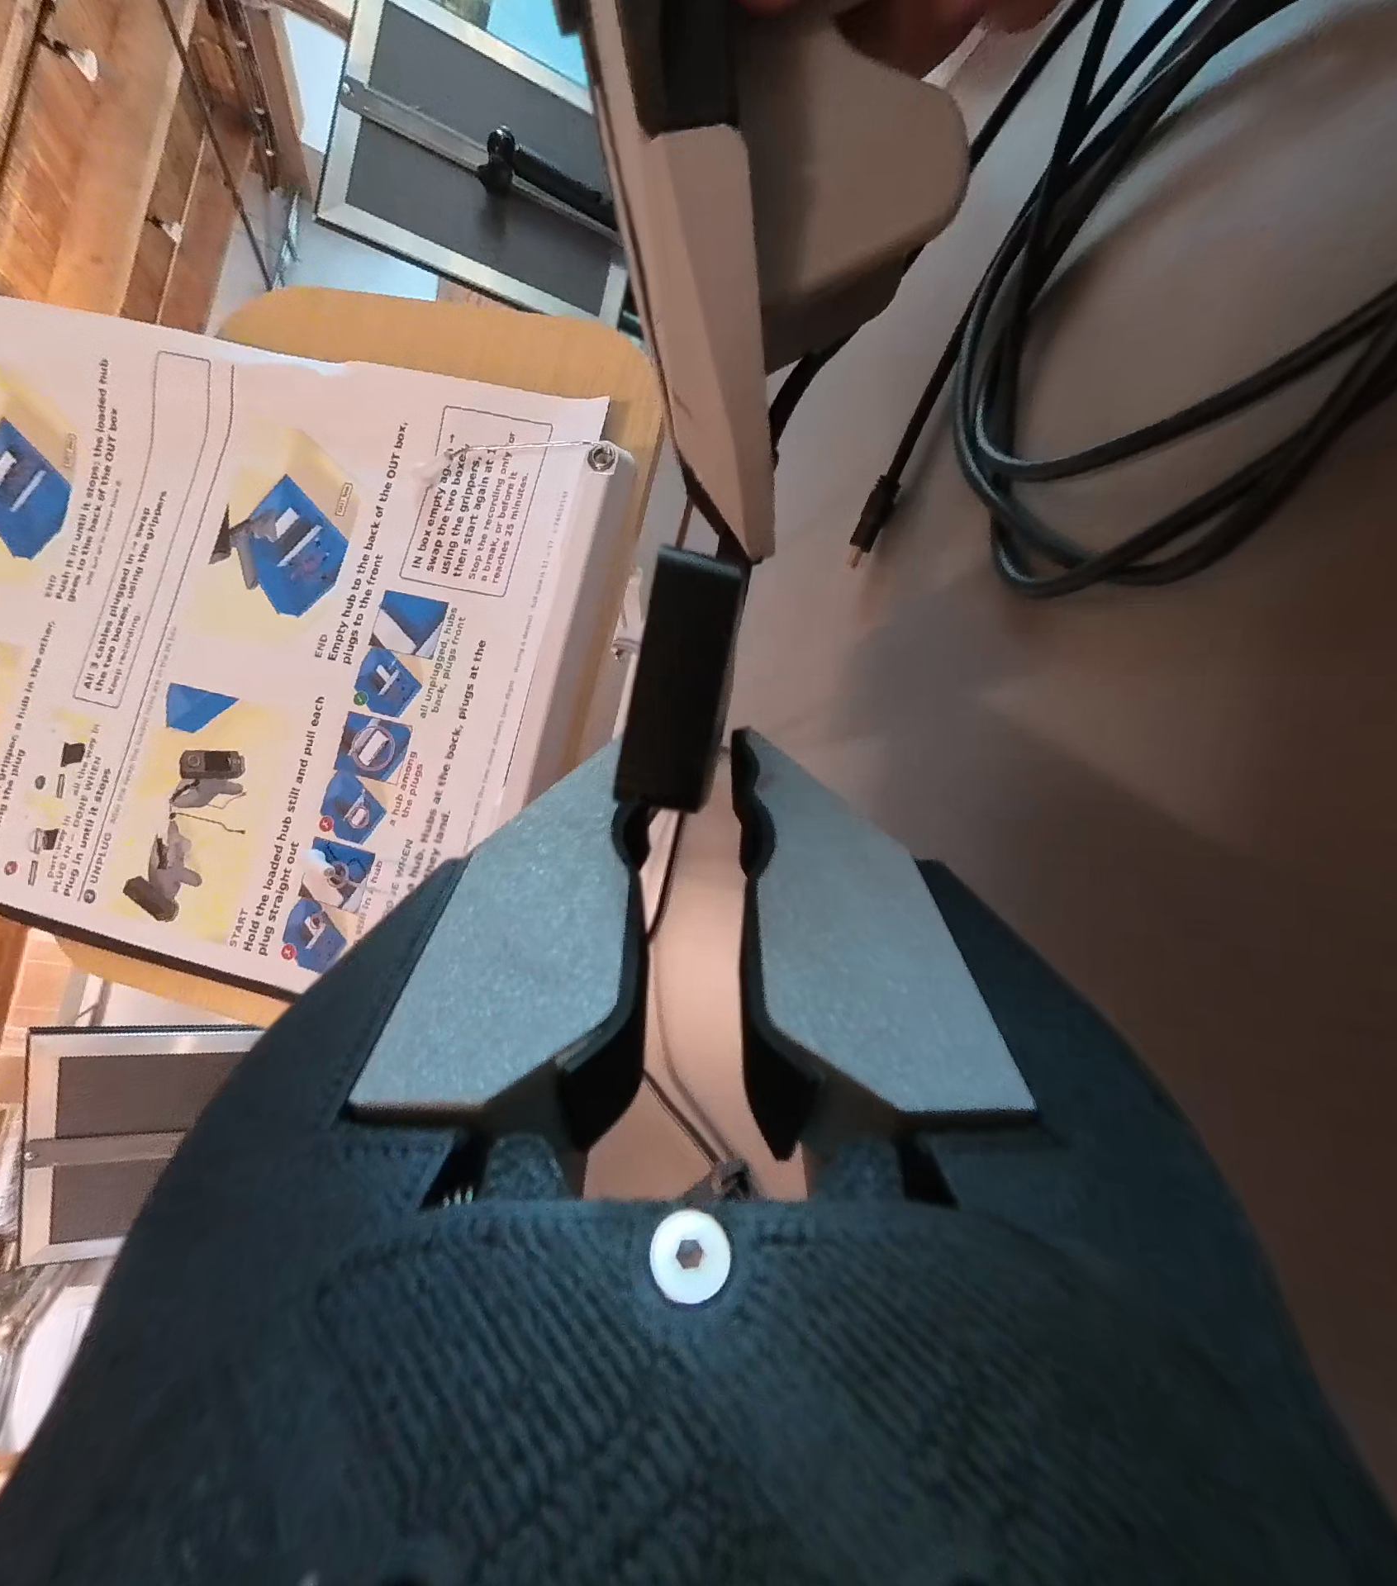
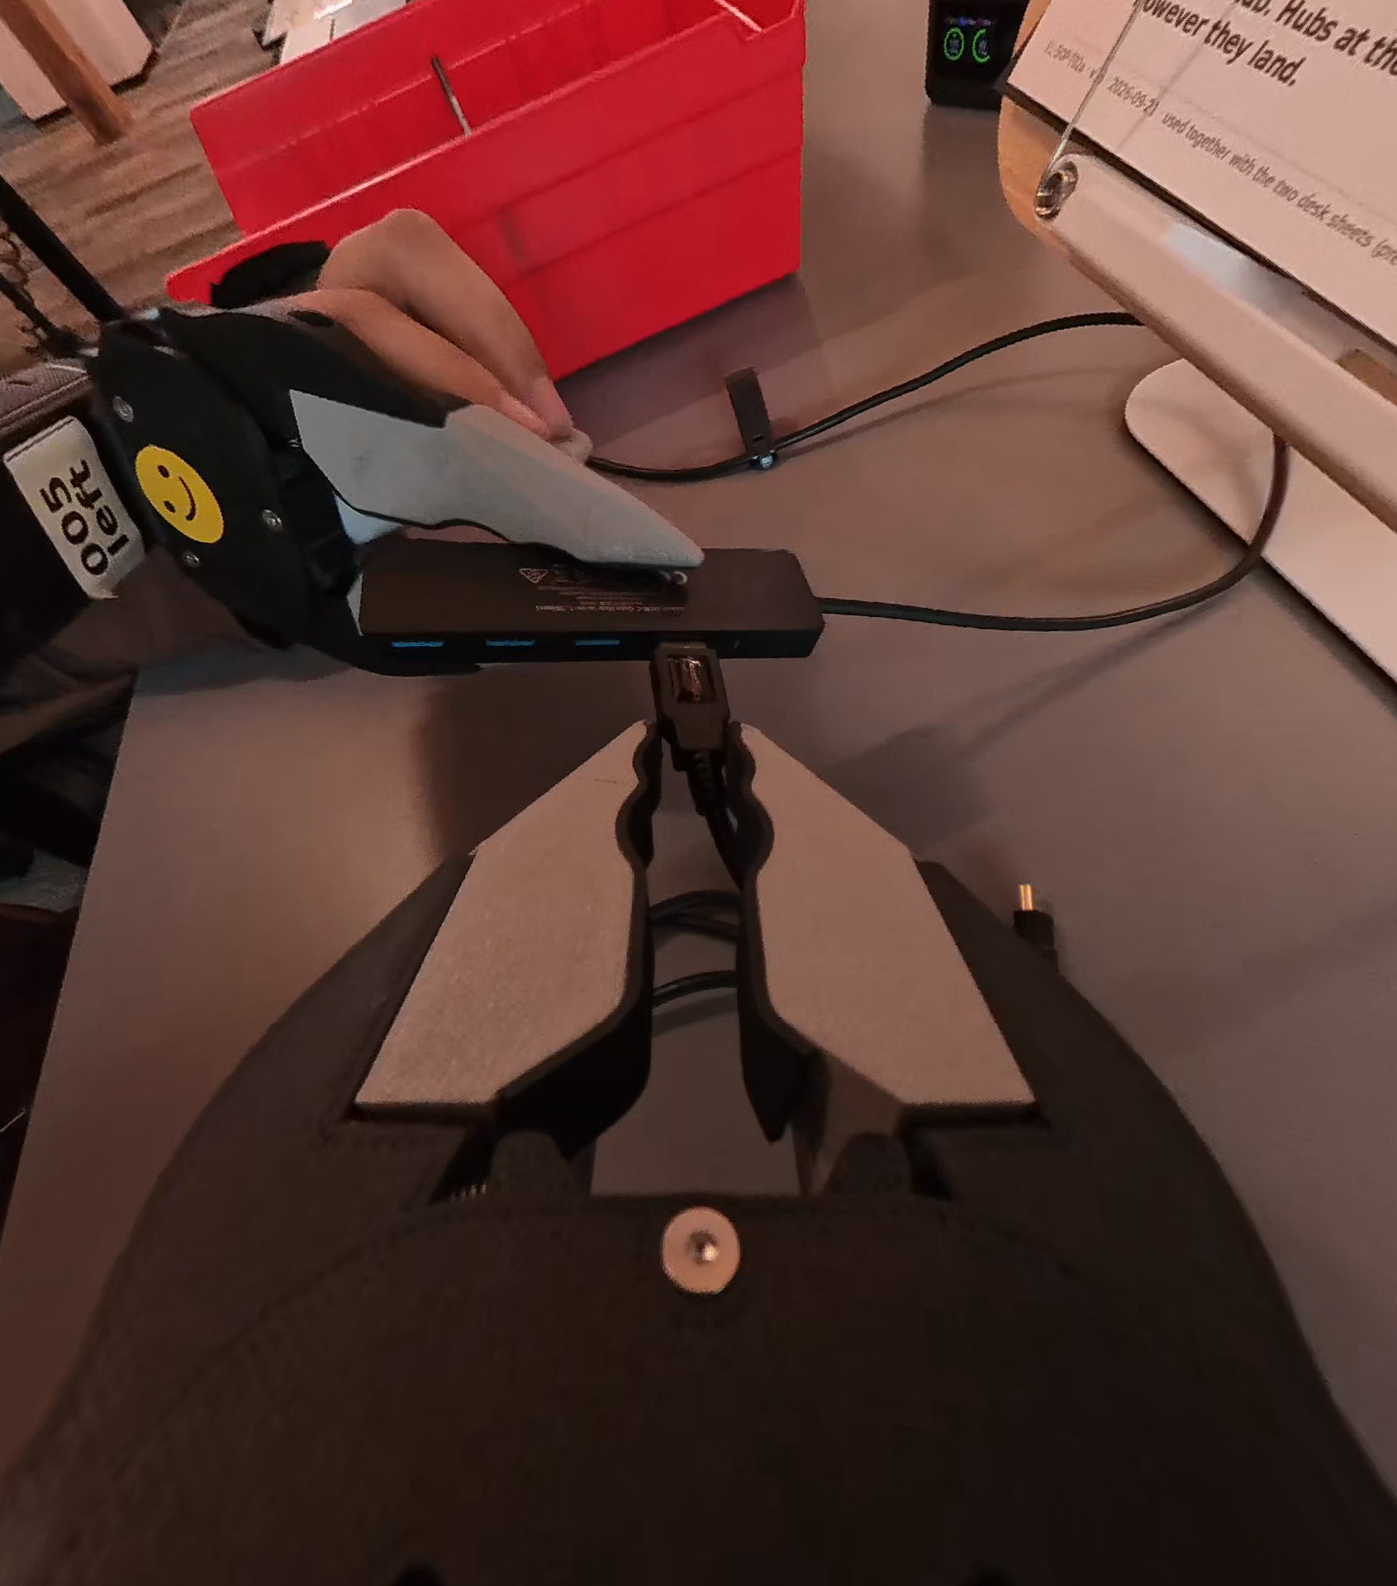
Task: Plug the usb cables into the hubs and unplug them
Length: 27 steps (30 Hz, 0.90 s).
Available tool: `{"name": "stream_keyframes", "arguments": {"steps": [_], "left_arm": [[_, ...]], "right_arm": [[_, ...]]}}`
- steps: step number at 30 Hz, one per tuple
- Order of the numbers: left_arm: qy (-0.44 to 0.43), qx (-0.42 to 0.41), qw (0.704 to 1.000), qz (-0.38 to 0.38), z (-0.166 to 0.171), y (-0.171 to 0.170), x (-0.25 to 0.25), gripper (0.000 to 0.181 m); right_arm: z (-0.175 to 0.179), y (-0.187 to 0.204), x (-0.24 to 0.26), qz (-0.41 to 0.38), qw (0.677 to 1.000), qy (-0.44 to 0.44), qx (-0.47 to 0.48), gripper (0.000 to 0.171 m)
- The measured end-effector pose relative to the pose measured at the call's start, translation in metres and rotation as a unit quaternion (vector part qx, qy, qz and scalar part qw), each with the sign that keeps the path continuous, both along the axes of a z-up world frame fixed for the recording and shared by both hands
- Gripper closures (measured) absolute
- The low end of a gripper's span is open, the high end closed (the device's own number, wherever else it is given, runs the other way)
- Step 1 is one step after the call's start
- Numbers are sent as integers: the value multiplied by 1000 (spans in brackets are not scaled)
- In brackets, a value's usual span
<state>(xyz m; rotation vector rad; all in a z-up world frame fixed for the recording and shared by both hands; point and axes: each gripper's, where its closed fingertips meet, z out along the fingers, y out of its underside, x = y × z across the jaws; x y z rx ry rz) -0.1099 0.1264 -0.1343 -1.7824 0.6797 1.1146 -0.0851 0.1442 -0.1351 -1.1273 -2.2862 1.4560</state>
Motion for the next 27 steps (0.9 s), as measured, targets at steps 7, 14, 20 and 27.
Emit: {"name": "stream_keyframes", "arguments": {"steps": [7, 14, 20, 27], "left_arm": [[29, -51, 998, -9, -15, 2, 4, 172], [22, -34, 999, -7, -10, 4, 5, 172], [19, -30, 999, -2, -7, 3, 6, 173], [7, -24, 1000, -7, -6, 4, 10, 173]], "right_arm": [[-10, -4, 3, 19, 1000, -2, 21, 160], [-6, -3, 3, 23, 1000, 7, -3, 160], [-3, -4, 3, 25, 1000, 10, -13, 161], [-1, -6, 4, 31, 999, 10, -23, 160]]}}
